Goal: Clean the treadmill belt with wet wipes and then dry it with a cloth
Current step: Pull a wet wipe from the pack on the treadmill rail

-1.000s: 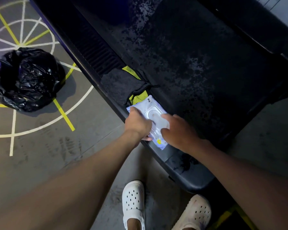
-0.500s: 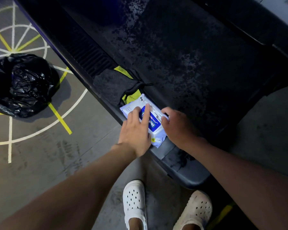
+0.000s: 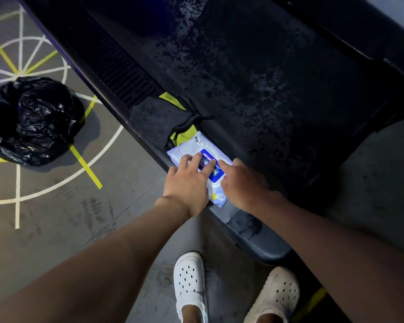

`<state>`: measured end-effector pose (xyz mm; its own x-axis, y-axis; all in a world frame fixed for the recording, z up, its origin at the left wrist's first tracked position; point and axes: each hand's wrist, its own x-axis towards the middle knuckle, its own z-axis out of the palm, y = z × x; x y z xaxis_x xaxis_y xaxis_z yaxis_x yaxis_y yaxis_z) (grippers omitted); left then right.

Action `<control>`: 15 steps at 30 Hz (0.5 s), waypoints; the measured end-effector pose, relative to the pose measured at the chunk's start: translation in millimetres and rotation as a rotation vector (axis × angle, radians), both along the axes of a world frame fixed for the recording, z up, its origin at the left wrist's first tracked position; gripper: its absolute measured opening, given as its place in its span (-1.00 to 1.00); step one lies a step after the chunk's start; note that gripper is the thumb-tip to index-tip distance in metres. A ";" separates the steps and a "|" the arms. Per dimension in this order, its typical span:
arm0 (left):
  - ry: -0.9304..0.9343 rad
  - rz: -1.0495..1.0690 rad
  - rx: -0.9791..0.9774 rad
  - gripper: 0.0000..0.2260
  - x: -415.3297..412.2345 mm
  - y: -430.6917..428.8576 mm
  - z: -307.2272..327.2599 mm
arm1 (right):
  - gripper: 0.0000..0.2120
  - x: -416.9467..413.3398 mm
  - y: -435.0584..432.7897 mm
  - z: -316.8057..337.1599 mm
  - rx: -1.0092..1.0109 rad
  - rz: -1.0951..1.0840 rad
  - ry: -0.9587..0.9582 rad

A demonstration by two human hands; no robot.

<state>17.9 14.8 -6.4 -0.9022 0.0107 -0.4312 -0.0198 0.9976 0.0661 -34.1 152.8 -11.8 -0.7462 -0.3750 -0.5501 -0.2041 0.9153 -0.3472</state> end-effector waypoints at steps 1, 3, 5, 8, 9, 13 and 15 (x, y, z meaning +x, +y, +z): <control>-0.010 0.007 -0.010 -0.37 -0.1 1.5 0.1 | -0.51 1.8 -1.1 0.3 0.041 0.050 0.028; -0.043 0.018 -0.027 -0.37 -1.7 5.5 1.0 | -0.46 5.1 -1.9 0.8 0.110 0.163 0.066; -0.073 0.035 -0.020 -0.40 -7.5 10.4 4.2 | -0.44 5.7 0.2 0.9 0.111 0.214 0.051; -0.144 0.075 0.020 -0.48 -19.0 13.3 12.7 | -0.52 3.5 2.5 5.4 0.018 0.163 -0.050; -0.177 0.092 0.035 -0.51 -22.8 13.6 17.5 | -0.57 1.1 3.0 10.7 -0.016 0.114 -0.092; -0.216 0.172 0.138 -0.60 -32.7 13.7 49.0 | -0.67 -12.9 3.1 47.9 -0.084 -0.011 -0.167; -0.195 0.234 0.197 -0.64 -41.0 12.0 70.9 | -0.61 -25.5 4.7 74.4 -0.092 -0.031 -0.166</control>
<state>-23.1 26.8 64.4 -0.7909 -0.0862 -0.6059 -0.2774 0.9330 0.2294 -59.6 157.5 62.6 -0.6602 -0.4076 -0.6309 -0.1093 0.8832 -0.4562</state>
